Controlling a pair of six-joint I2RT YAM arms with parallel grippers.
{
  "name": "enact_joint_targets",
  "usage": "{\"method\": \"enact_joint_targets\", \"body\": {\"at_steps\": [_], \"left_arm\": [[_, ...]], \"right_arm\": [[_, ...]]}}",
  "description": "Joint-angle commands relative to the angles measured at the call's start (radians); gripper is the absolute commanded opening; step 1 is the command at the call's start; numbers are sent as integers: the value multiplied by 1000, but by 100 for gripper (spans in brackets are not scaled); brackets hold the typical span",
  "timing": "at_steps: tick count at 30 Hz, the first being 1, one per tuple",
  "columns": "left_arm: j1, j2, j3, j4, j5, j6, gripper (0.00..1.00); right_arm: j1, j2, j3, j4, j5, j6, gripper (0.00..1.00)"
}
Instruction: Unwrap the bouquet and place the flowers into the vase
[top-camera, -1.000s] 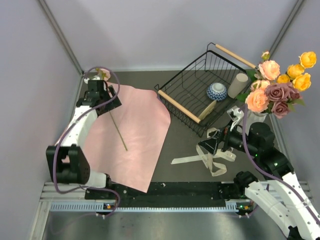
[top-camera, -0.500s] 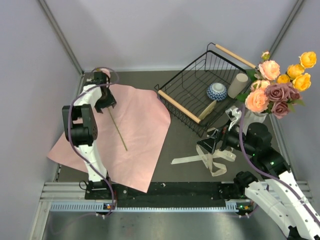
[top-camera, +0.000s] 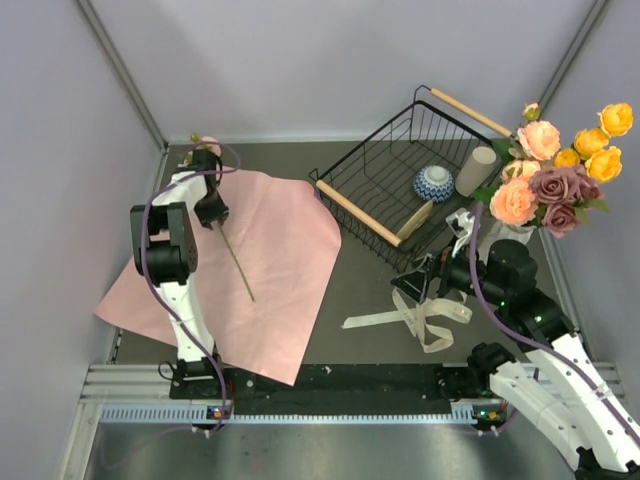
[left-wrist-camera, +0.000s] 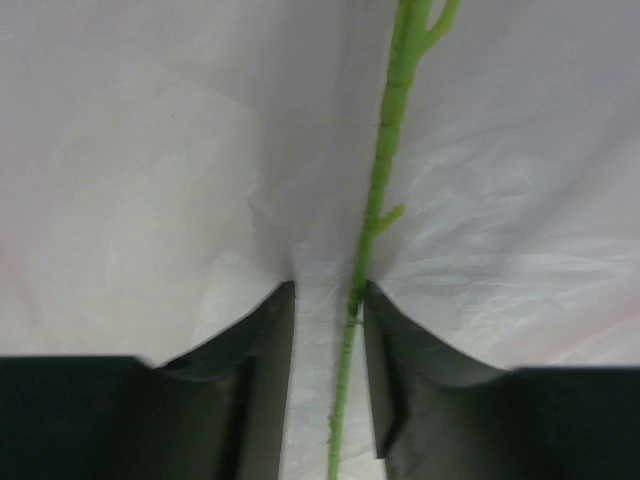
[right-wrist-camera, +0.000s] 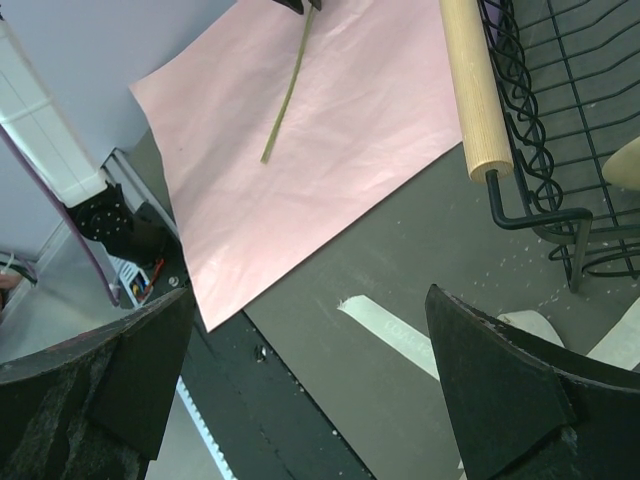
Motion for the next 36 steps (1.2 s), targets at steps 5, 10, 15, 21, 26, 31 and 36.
{"method": "enact_joint_targets", "body": {"at_steps": [5, 10, 15, 21, 26, 31, 36], "left_arm": [[-38, -15, 41, 24, -94, 38, 9], [-67, -111, 35, 13, -151, 51, 0], [-150, -324, -41, 76, -47, 90, 0], [-170, -608, -217, 297, 368, 154, 0], [-210, -760, -362, 628, 853, 112, 0], [-343, -788, -368, 739, 1121, 78, 0], [-451, -829, -393, 801, 1161, 59, 0]], "right_arm": [[-10, -29, -15, 59, -6, 2, 99], [-10, -24, -17, 60, 14, 24, 99], [-7, 36, 44, 62, -4, 24, 99], [35, 149, 136, 103, -3, 18, 99], [137, 275, 218, 155, 103, 11, 98], [208, 381, 336, 209, 210, 19, 95], [224, 447, 434, 287, 301, 18, 87]]}}
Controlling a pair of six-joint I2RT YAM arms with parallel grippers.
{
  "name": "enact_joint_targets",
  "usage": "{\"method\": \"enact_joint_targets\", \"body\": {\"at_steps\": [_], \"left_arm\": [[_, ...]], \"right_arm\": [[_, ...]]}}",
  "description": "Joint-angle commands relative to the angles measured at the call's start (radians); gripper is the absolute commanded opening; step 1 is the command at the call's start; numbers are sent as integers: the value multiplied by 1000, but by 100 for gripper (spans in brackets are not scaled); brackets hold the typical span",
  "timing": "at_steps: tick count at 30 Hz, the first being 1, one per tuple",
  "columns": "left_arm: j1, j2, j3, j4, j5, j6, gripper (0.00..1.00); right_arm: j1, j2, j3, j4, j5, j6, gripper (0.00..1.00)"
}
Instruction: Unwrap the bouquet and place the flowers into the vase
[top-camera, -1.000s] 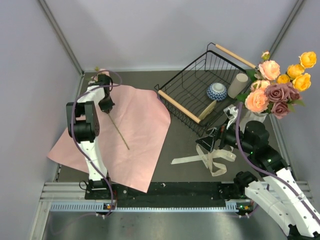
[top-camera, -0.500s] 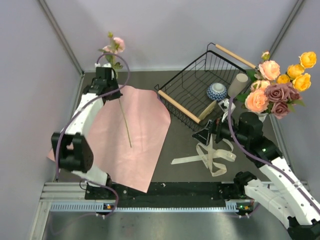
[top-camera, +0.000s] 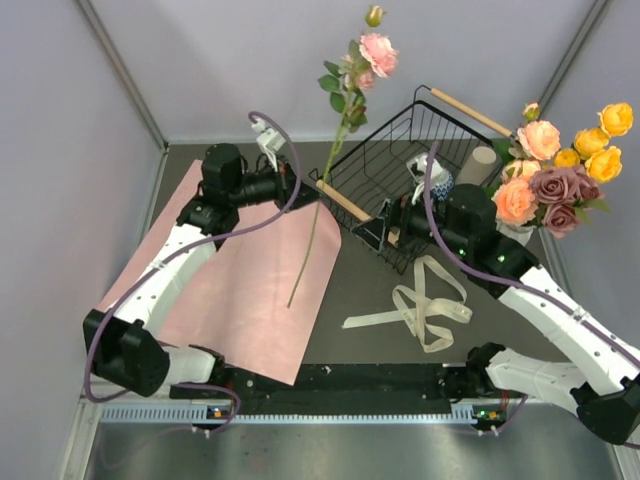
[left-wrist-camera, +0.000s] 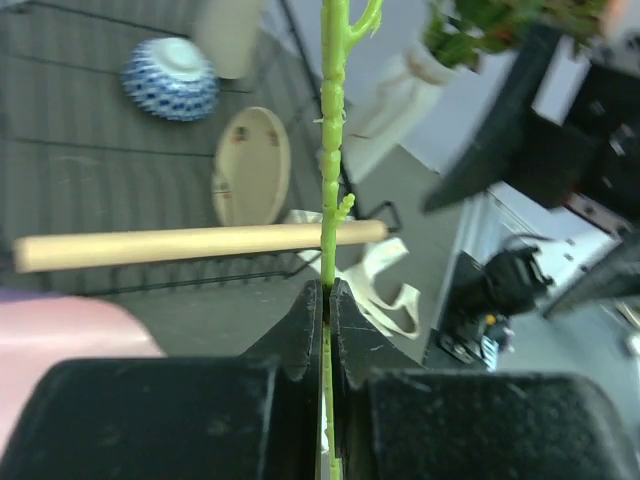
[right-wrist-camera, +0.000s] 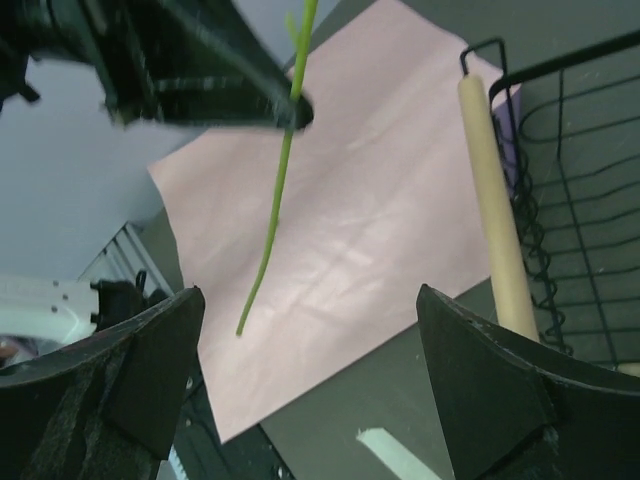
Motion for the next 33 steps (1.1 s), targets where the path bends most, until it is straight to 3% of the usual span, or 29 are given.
{"method": "enact_joint_targets", "body": {"at_steps": [1, 6, 10, 21, 25, 27, 33], "left_arm": [[-61, -68, -27, 166, 151, -32, 0], [-99, -78, -39, 195, 167, -64, 0], [-117, -78, -44, 226, 190, -87, 0], [-159, -85, -44, 229, 207, -95, 0], [-169, -87, -44, 223, 203, -83, 0], [-173, -88, -44, 218, 202, -80, 0], [-176, -94, -44, 208, 191, -67, 0]], "right_arm": [[17, 30, 111, 134, 129, -3, 85], [16, 47, 128, 258, 158, -3, 75], [17, 83, 157, 288, 185, -2, 63], [17, 139, 226, 319, 170, 21, 47], [19, 142, 242, 322, 156, 29, 36], [20, 139, 243, 331, 143, 32, 36], [36, 130, 214, 348, 101, 63, 48]]}}
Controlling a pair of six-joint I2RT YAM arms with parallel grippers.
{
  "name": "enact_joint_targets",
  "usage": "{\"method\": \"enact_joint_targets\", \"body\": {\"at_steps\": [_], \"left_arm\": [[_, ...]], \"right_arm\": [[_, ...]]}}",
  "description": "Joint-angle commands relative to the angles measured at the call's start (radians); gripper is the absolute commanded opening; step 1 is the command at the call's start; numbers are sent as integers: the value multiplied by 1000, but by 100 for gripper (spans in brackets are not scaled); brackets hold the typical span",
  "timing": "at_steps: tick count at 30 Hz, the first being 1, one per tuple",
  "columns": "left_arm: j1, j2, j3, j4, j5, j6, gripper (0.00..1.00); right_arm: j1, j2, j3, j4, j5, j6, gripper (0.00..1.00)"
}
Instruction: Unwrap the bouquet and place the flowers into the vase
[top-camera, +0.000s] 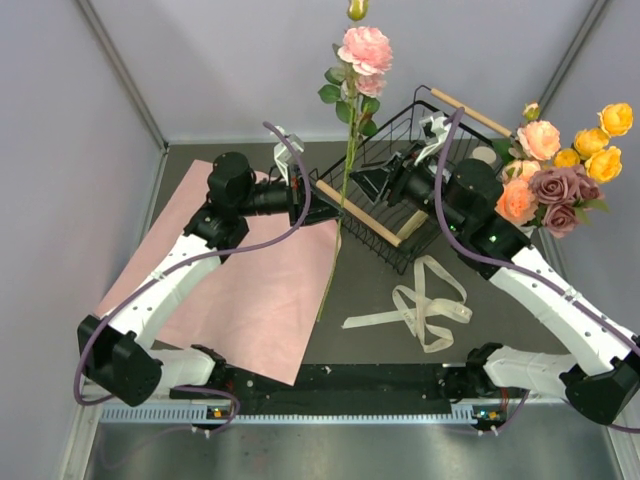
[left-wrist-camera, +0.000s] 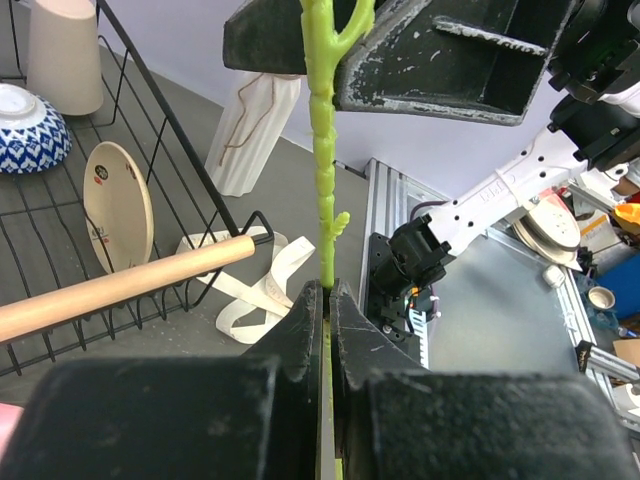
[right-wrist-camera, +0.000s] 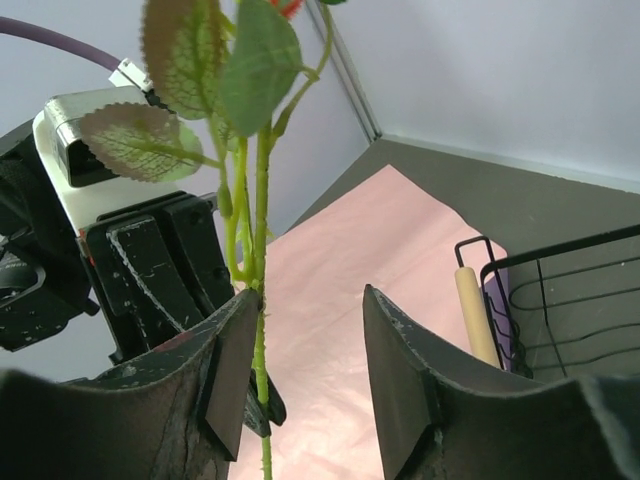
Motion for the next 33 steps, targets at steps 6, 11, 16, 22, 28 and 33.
{"method": "enact_joint_targets", "body": {"at_steps": [6, 11, 16, 22, 28, 33], "left_arm": [[-17, -45, 2, 18, 8, 41, 0], [-17, -48, 5, 2, -3, 54, 0], [-17, -46, 7, -10, -11, 61, 0], [-30, -34, 5, 4, 21, 56, 0], [-60, -25, 5, -2, 29, 79, 0], [-65, -26, 8, -18, 20, 94, 0]], "right_arm": [[29, -30, 4, 101, -65, 51, 47], [33, -54, -16, 99, -82, 47, 48], [36, -71, -29, 95, -97, 45, 55], [36, -67, -21, 70, -53, 33, 55], [36, -33, 10, 68, -71, 33, 49], [36, -36, 28, 49, -73, 18, 12]]}}
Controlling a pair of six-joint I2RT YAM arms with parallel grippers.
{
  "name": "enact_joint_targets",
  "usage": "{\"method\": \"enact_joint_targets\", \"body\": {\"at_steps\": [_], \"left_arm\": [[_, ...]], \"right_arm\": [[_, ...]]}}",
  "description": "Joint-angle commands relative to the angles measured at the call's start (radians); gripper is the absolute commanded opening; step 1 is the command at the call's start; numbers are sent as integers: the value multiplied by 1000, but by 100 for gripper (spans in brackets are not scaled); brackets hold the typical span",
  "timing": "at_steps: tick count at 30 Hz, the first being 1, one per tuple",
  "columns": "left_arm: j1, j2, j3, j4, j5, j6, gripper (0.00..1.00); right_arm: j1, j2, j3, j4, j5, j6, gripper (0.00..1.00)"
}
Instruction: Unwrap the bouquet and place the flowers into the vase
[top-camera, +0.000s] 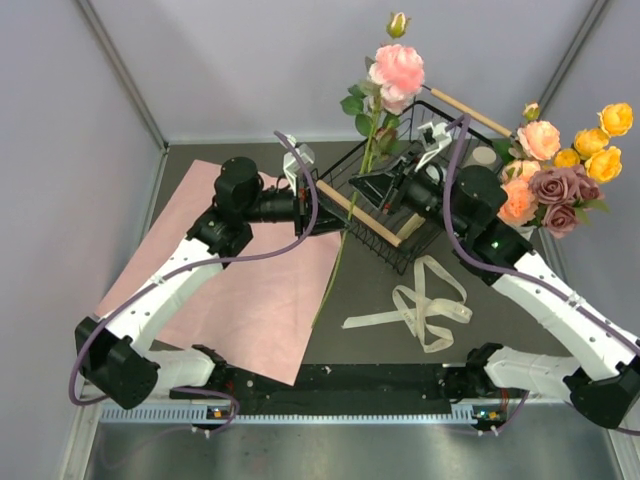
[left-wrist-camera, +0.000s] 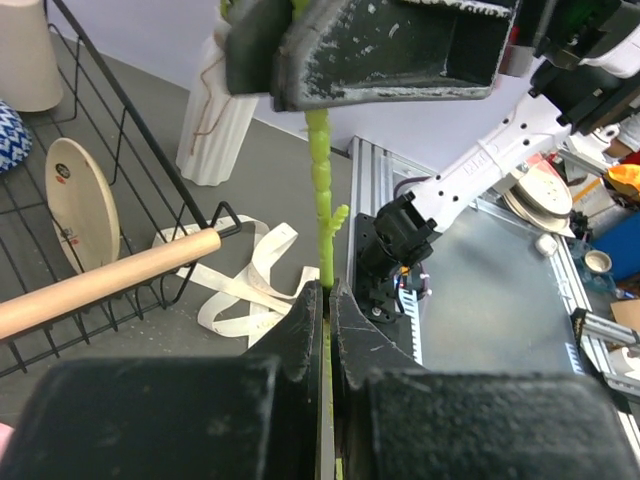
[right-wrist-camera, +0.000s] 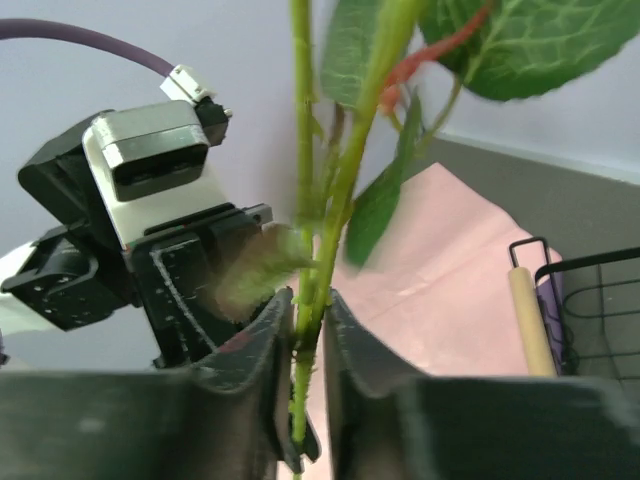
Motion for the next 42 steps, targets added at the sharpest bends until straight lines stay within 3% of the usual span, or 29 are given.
{"method": "enact_joint_targets", "body": {"at_steps": [1, 3, 4, 5, 7, 9, 17, 24, 28, 37, 42], "left_arm": [[-4, -10, 13, 26, 10, 34, 0], [-4, -10, 28, -36, -41, 72, 15], [-3, -17, 45, -75, -62, 94, 37], [-4, -25, 47, -95, -82, 130, 49], [-4, -59, 39, -130, -151, 158, 62], [-4, -83, 28, -138, -214, 187, 66], [-3, -131, 7, -149, -303, 218, 69], [-3, -106, 4, -133, -276, 200, 70], [-3, -105, 2, -129, -271, 198, 70], [-3, -97, -1, -123, -260, 192, 70], [-3, -103, 1, -123, -256, 192, 70]], "right_arm": [[11, -8, 60, -10, -4, -27, 1], [11, -28, 85, -33, 12, -70, 0], [13, -41, 98, -92, 23, -96, 0], [10, -69, 114, -120, 37, -156, 0], [11, -110, 177, -186, 119, -213, 0], [11, -189, 230, -238, 205, -288, 0], [11, -437, 350, -239, 407, -481, 0], [11, -595, 278, 3, 633, -661, 0], [10, -583, 296, 128, 723, -762, 0], [11, -451, 391, 240, 709, -874, 0], [13, -359, 540, 142, 767, -992, 0]]}}
